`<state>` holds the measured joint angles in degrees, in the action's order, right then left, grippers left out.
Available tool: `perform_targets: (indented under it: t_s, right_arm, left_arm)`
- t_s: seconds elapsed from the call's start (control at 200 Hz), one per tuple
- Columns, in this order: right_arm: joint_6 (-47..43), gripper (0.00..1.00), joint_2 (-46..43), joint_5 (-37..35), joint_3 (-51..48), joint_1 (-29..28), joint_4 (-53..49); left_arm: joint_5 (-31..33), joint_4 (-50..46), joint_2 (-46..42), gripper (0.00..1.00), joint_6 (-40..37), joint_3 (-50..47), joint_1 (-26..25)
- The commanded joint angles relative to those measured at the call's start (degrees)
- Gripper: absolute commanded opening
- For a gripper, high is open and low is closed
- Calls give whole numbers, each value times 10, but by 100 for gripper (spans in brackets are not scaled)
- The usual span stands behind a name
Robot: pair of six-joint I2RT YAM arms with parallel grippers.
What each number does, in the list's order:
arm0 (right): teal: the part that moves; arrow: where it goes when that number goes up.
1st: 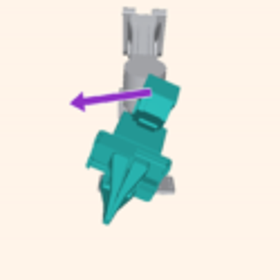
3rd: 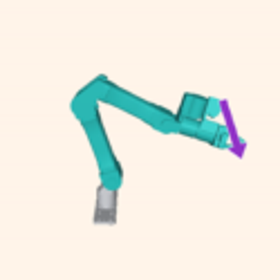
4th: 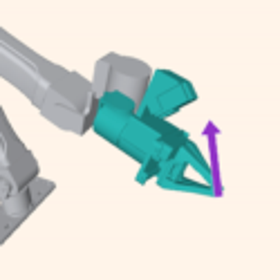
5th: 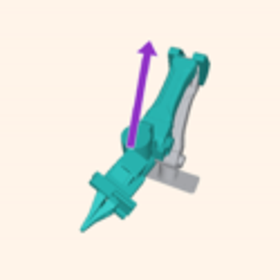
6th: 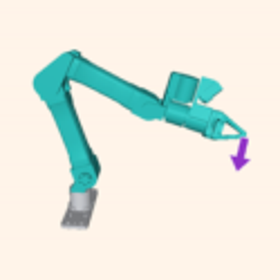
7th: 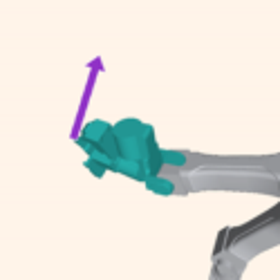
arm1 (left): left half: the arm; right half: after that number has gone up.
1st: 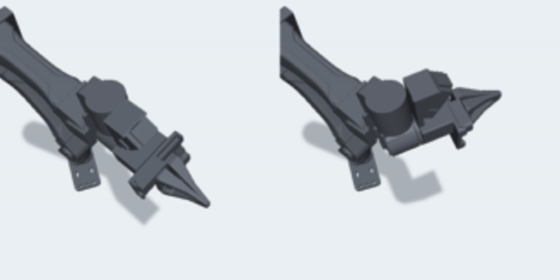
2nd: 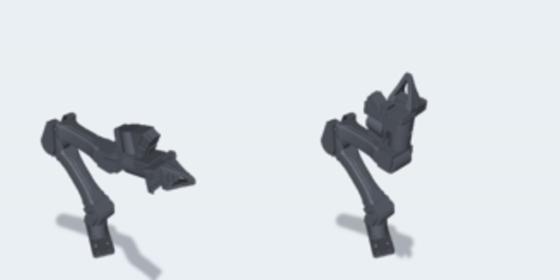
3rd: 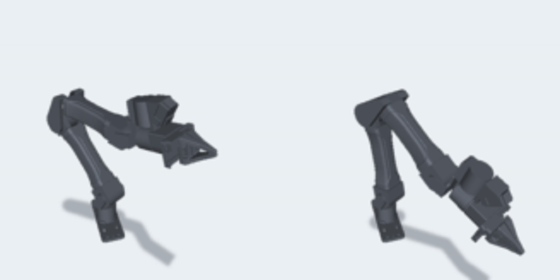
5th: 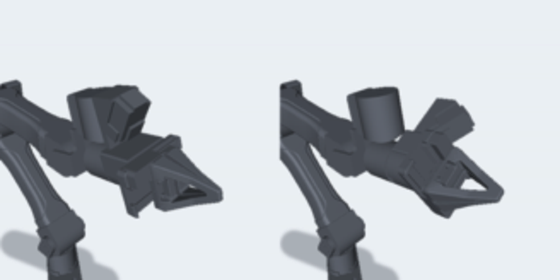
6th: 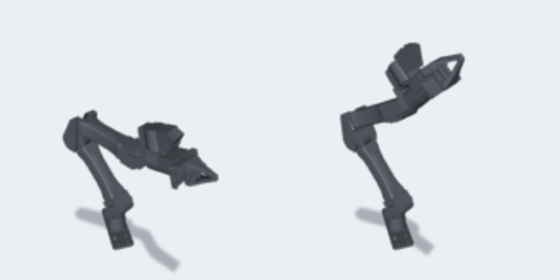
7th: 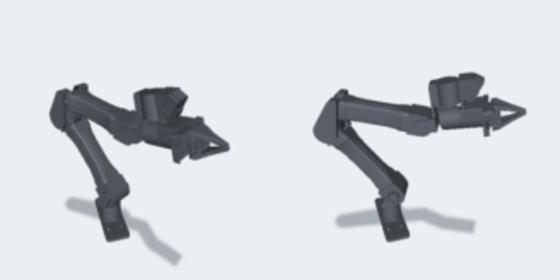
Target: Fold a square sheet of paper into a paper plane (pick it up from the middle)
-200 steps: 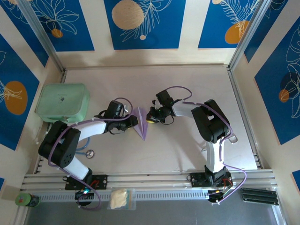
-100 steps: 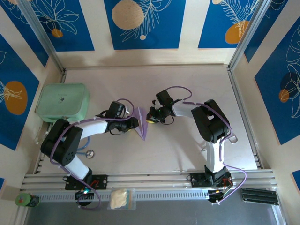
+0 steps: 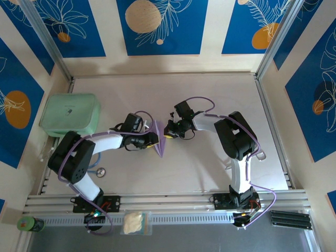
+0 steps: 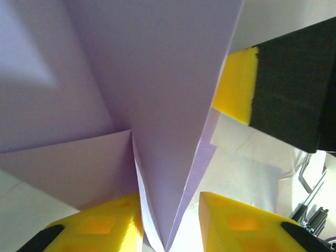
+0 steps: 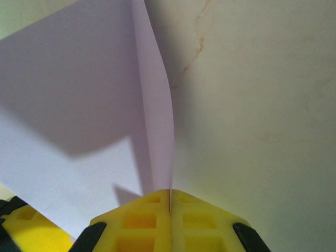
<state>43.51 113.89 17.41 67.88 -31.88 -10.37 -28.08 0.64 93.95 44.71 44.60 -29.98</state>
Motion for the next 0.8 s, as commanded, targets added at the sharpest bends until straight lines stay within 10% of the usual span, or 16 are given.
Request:
perform_targets:
  t_s: [0.0, 0.795]
  right_arm:
    - [5, 3, -13, 11, 25, -7, -28]
    - [22, 2, -13, 2, 52, -25, -67]
  left_arm:
    - [-3, 3, 11, 33, 5, 18, -13]
    - [77, 1, 32, 37, 53, 31, -44]
